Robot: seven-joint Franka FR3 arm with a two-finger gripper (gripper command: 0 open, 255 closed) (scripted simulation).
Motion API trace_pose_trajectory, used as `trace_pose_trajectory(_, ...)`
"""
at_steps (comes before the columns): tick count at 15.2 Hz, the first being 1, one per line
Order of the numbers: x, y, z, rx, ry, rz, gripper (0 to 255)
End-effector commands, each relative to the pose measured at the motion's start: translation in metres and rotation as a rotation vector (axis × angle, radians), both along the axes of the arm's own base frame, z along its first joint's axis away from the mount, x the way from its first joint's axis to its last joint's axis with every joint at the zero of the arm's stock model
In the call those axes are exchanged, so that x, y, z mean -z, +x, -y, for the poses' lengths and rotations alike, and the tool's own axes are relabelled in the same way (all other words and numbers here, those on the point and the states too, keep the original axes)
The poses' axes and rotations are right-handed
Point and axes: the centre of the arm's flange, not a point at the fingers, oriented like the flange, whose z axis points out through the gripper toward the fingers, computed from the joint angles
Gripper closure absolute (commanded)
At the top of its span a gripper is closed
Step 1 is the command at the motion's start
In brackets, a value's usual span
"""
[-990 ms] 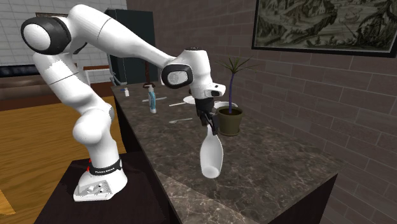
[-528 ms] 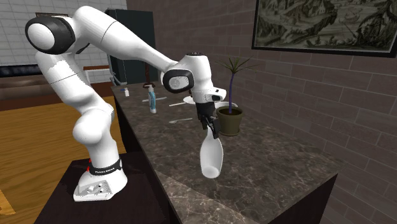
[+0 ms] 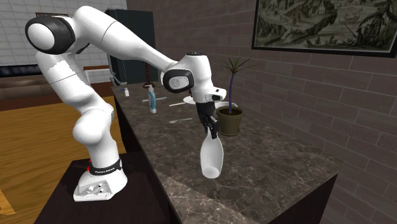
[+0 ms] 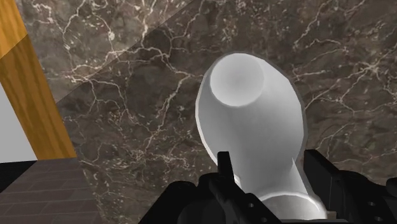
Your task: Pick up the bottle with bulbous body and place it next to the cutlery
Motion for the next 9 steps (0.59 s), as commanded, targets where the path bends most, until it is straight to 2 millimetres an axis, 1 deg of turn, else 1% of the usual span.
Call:
trace_pose_trajectory(1,0.001,0.000,0.000,0.000,0.000,-0.003,255)
trace_pose_trajectory(5,0.001,0.000,0.000,0.000,0.000,-0.003,255)
trace_pose_trajectory(9,-0.020,0.000,0.000,0.000,0.000,-0.003,255)
